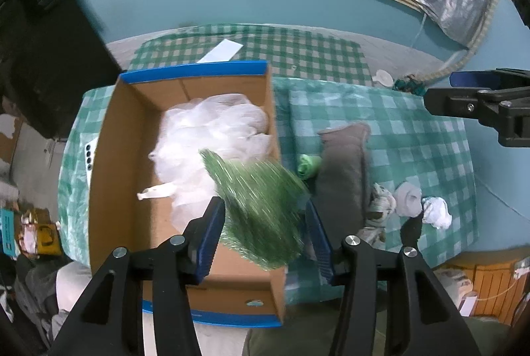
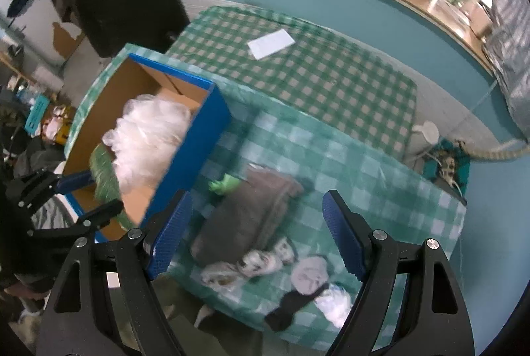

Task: Organize soft objects
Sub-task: 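Drop the green glittery sleeve into the box with the left tool, then grasp the patterned cloth with the left tool while the right tool grasps the white plastic bag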

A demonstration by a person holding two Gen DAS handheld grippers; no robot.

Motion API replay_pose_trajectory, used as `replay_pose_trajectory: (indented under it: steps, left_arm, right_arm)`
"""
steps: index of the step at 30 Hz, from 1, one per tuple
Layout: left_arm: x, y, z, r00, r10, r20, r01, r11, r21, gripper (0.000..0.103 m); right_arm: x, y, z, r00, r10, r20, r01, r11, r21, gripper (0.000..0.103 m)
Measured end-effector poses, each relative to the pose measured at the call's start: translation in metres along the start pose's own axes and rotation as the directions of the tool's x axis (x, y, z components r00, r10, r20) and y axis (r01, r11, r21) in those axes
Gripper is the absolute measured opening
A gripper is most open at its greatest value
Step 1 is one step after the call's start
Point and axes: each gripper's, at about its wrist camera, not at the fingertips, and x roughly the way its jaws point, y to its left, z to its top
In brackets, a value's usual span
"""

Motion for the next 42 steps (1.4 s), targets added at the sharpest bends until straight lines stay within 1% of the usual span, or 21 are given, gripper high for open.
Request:
replay_pose_trajectory:
  steps: [16,21,30,42]
  left_arm:
    - [0.007,-0.06,0.003,0.999,-0.027,-0.022,0.03,0.992,0.123,0.052]
    - [0.014,-0.077,0.002,0.998,-0.04,-0.039,0.045,0.988,0.149,0.055]
    - [0.03,-0.106,-0.003,0.997,-0.037,-0.069,0.052,0.97,0.238,0.055]
    - [0.059,-0.13,-0.012,0.988,-0.061,-0.14,0.095,0.963,0.253,0.058]
  right_arm:
    - [-0.01,-0.069,-0.055,0.999,-0.032,-0.021,0.035,0.989,0.143,0.082]
    - [-0.007,-0.084,-0.075,0.998,-0.038,-0.042,0.045,0.982,0.181,0.082]
    - [0.01,-0.108,-0.109,0.996,-0.039,-0.085,0.057,0.973,0.222,0.082]
    - [0.038,-0.131,-0.148,0.99,-0.02,-0.141,0.056,0.965,0.255,0.082]
